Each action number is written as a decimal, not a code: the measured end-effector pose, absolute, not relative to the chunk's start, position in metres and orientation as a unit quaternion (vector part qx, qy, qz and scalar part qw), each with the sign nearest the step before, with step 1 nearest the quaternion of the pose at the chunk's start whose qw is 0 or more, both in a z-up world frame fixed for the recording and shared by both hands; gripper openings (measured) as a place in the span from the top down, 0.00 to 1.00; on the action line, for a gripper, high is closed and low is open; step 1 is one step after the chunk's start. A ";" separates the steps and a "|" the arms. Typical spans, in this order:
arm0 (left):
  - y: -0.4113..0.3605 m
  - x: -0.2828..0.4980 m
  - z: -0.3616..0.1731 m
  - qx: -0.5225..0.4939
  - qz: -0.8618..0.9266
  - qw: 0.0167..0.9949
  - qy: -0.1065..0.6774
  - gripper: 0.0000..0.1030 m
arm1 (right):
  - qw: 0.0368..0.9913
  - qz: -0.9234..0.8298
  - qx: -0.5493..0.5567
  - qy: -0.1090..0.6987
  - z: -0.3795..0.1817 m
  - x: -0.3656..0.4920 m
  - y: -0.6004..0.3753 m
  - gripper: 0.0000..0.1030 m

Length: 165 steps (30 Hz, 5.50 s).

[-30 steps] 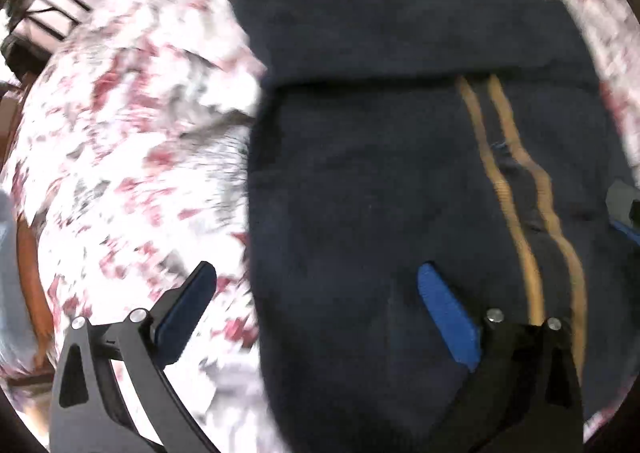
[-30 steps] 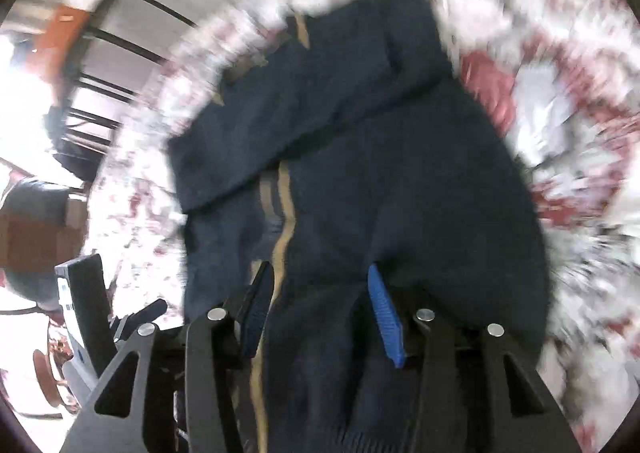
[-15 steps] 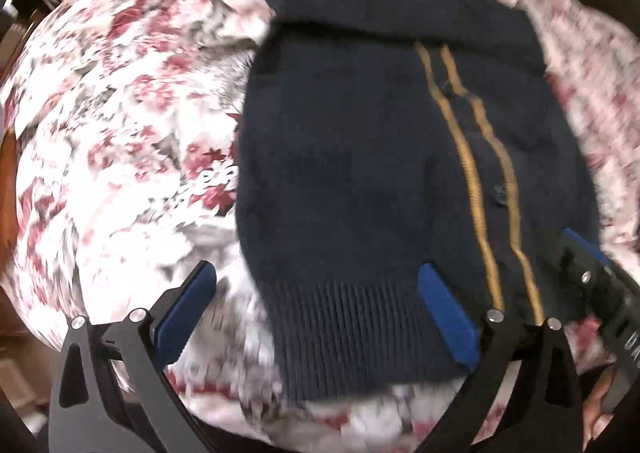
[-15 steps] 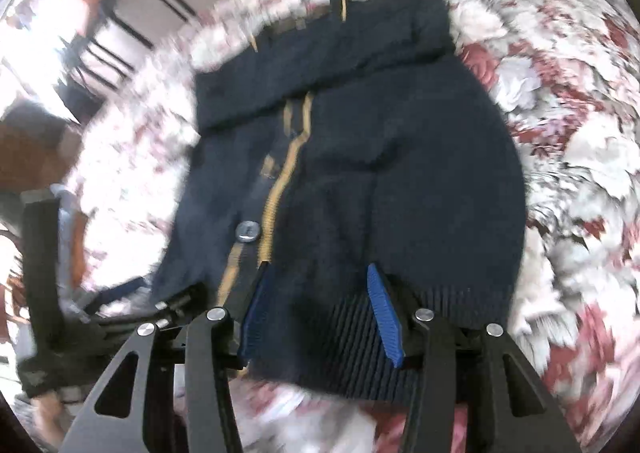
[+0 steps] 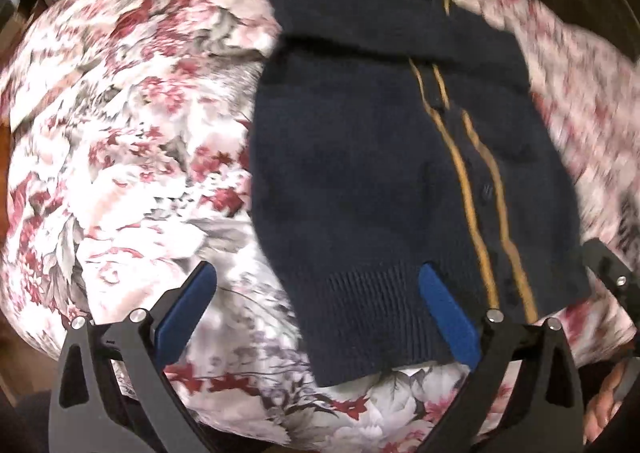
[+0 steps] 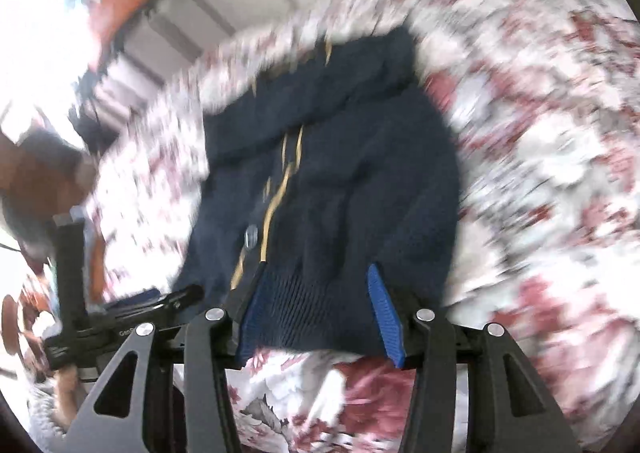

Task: Fold small clothes
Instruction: 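Release the cardigan and lift both grippers away, then grasp the ribbed hem of the navy cardigan with both grippers, then lift the held hem and fold it toward the collar with both grippers, then lower the hem onto the collar and open both grippers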

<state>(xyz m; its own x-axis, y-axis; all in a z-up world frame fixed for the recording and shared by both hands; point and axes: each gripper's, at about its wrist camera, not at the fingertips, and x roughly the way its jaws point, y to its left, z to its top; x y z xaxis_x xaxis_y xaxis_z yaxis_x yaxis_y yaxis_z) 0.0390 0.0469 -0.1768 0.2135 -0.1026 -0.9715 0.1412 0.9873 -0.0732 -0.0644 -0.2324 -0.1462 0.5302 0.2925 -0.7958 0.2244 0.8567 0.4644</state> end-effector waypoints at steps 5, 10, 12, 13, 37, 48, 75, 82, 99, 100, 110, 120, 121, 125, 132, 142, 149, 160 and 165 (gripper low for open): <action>0.080 0.051 -0.164 -0.054 -0.086 0.778 0.620 0.05 | 0.837 -0.025 0.289 0.464 -0.134 -0.087 -0.296 0.44; 0.065 0.051 -0.181 -0.046 -0.102 0.759 0.642 0.05 | 0.805 -0.020 0.335 0.490 -0.160 -0.085 -0.305 0.43; 0.054 0.052 -0.183 -0.024 -0.111 0.761 0.639 0.05 | 0.802 -0.007 0.325 0.501 -0.166 -0.077 -0.295 0.43; 0.053 0.053 -0.185 -0.021 -0.112 0.760 0.639 0.05 | 0.799 -0.001 0.327 0.505 -0.169 -0.075 -0.294 0.43; 0.062 0.062 -0.208 -0.138 -0.155 0.710 0.673 0.20 | 0.778 0.019 0.347 0.524 -0.186 -0.068 -0.272 0.62; 0.050 0.055 -0.210 -0.112 -0.179 0.701 0.681 0.41 | 0.772 0.035 0.348 0.531 -0.188 -0.065 -0.266 0.70; 0.048 0.098 -0.162 -0.108 -0.185 0.778 0.590 0.89 | 0.788 0.043 0.454 0.413 -0.152 -0.042 -0.281 0.87; 0.042 0.132 -0.152 -0.120 -0.178 0.797 0.565 0.90 | 0.777 0.029 0.482 0.405 -0.159 -0.014 -0.298 0.87; 0.027 0.207 -0.155 -0.131 -0.138 0.806 0.560 0.91 | 0.783 0.027 0.470 0.407 -0.163 0.081 -0.306 0.87; 0.025 0.212 -0.155 -0.131 -0.137 0.807 0.559 0.91 | 0.782 0.026 0.471 0.407 -0.164 0.084 -0.306 0.87; 0.024 0.253 -0.150 -0.149 -0.122 0.811 0.552 0.91 | 0.779 0.030 0.479 0.403 -0.162 0.133 -0.305 0.87; 0.024 0.282 -0.159 -0.139 -0.117 0.813 0.553 0.91 | 0.768 0.024 0.496 0.405 -0.188 0.165 -0.322 0.86; 0.022 0.285 -0.162 -0.135 -0.115 0.815 0.552 0.91 | 0.766 0.025 0.497 0.407 -0.193 0.171 -0.323 0.86; 0.021 0.298 -0.173 -0.133 -0.115 0.813 0.555 0.91 | 0.764 0.030 0.495 0.412 -0.207 0.189 -0.325 0.86; 0.019 0.318 -0.192 -0.133 -0.111 0.812 0.557 0.91 | 0.768 0.039 0.486 0.415 -0.220 0.215 -0.323 0.86; 0.024 0.332 -0.218 -0.152 -0.104 0.793 0.580 0.87 | 0.759 0.042 0.494 0.422 -0.238 0.230 -0.324 0.78; 0.035 0.328 -0.203 -0.178 -0.111 0.793 0.572 0.60 | 0.763 0.041 0.513 0.392 -0.224 0.219 -0.335 0.54; 0.040 0.329 -0.184 -0.077 -0.029 0.843 0.531 0.22 | 0.824 -0.028 0.376 0.423 -0.199 0.217 -0.336 0.53; 0.034 0.327 -0.193 -0.032 -0.019 0.843 0.537 0.22 | 0.846 -0.018 0.324 0.424 -0.192 0.219 -0.333 0.48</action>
